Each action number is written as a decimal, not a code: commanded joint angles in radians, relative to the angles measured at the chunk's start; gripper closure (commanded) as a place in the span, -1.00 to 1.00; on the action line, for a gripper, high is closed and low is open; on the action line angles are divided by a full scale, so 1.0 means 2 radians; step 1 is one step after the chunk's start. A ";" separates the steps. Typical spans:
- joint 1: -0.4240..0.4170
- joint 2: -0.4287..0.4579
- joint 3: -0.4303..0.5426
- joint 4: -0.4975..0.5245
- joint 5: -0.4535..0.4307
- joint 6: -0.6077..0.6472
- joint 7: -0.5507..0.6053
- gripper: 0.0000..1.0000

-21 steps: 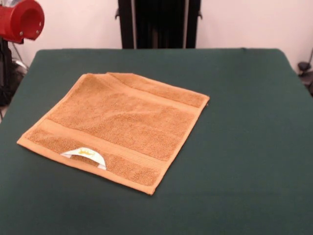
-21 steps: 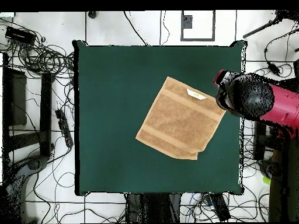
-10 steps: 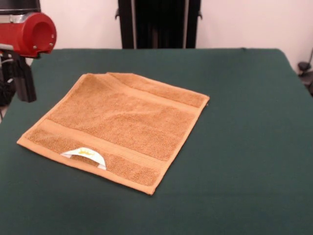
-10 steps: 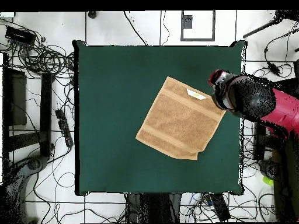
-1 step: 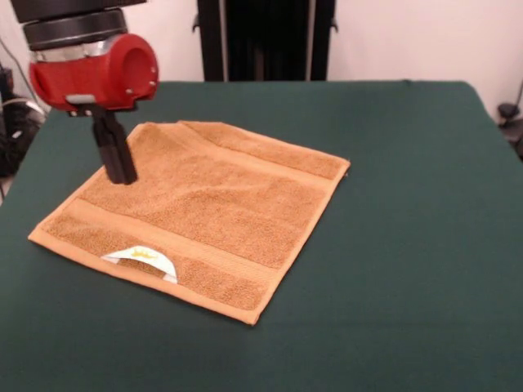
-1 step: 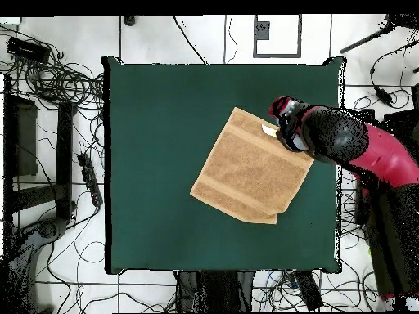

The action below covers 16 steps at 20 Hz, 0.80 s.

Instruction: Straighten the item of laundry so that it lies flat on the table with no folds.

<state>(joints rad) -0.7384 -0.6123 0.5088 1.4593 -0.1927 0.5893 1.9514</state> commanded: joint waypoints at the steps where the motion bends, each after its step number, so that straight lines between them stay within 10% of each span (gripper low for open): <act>1: 0.023 0.027 0.059 0.070 0.001 0.007 -0.032 1.00; 16: 0.048 0.052 0.050 0.034 -0.008 0.002 -0.014 1.00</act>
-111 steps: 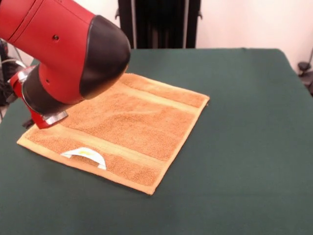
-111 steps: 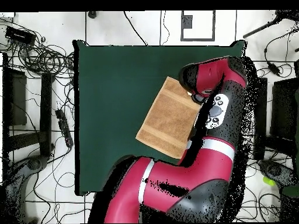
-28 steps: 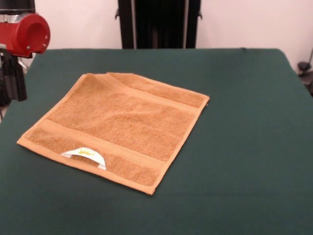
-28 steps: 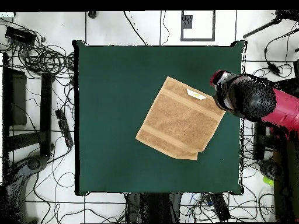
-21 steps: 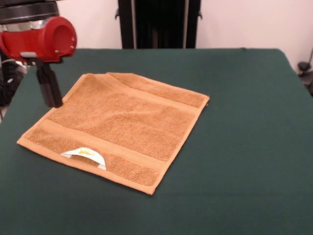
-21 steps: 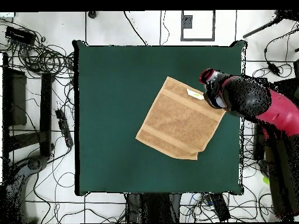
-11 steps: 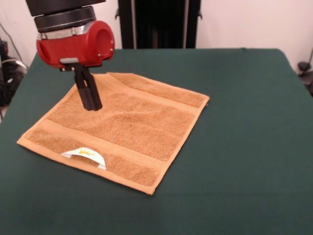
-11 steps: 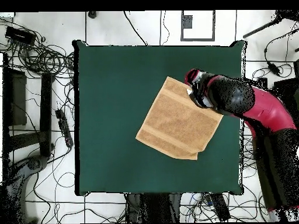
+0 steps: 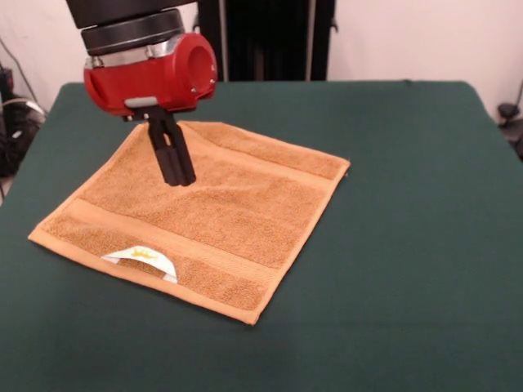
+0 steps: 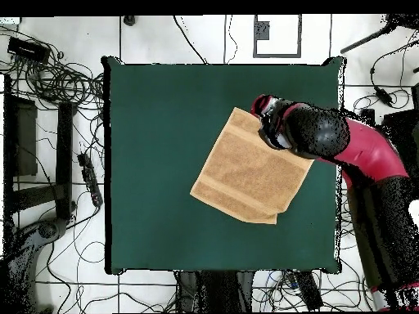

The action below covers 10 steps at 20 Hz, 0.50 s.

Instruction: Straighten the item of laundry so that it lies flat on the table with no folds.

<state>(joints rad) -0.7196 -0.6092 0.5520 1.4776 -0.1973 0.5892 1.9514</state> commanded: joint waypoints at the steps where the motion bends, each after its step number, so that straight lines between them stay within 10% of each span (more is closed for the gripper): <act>1: 0.041 0.050 0.024 0.020 -0.007 0.005 -0.013 1.00; 10: 0.019 0.061 0.051 0.018 0.011 0.005 -0.030 1.00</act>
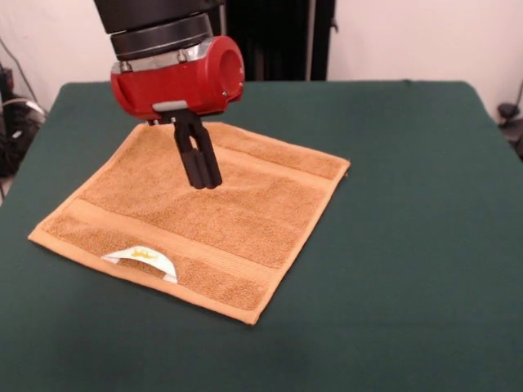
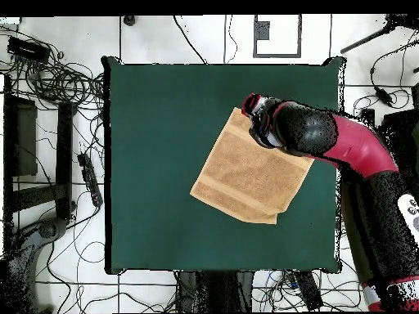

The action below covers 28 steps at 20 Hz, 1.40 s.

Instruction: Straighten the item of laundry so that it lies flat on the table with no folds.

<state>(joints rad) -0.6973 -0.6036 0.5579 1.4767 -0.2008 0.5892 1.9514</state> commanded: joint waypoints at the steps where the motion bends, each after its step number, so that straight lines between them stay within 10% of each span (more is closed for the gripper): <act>1: 0.001 0.064 0.057 0.021 0.015 -0.003 -0.034 1.00; 28: 0.009 0.221 0.064 -0.166 -0.103 0.025 -0.104 1.00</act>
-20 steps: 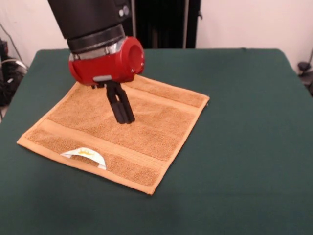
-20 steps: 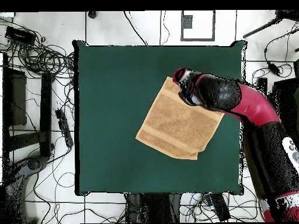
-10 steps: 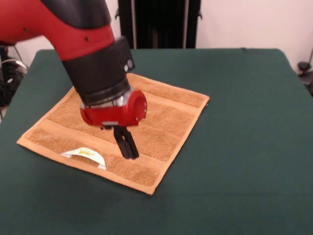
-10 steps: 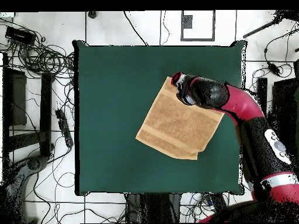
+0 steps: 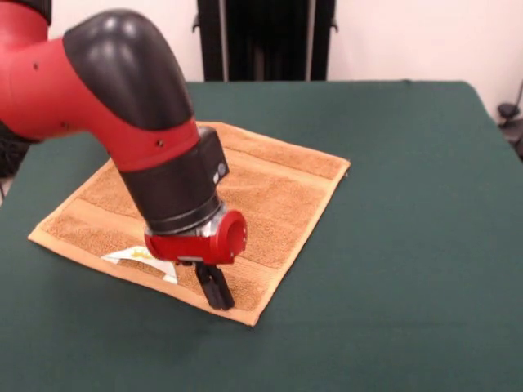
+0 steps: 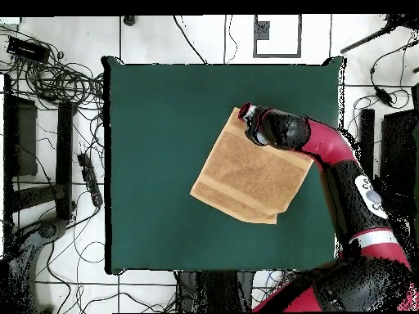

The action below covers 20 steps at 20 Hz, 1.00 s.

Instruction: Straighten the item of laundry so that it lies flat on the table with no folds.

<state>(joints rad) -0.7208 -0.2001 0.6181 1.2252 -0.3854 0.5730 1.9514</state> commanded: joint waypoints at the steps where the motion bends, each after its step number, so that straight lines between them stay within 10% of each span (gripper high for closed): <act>1: 0.023 0.017 0.031 -0.042 -0.013 0.043 -0.106 1.00; 20: 0.018 -0.014 0.049 -0.025 0.012 0.135 -0.107 1.00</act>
<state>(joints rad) -0.7257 -0.1920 0.6423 1.1567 -0.3838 0.7073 1.9514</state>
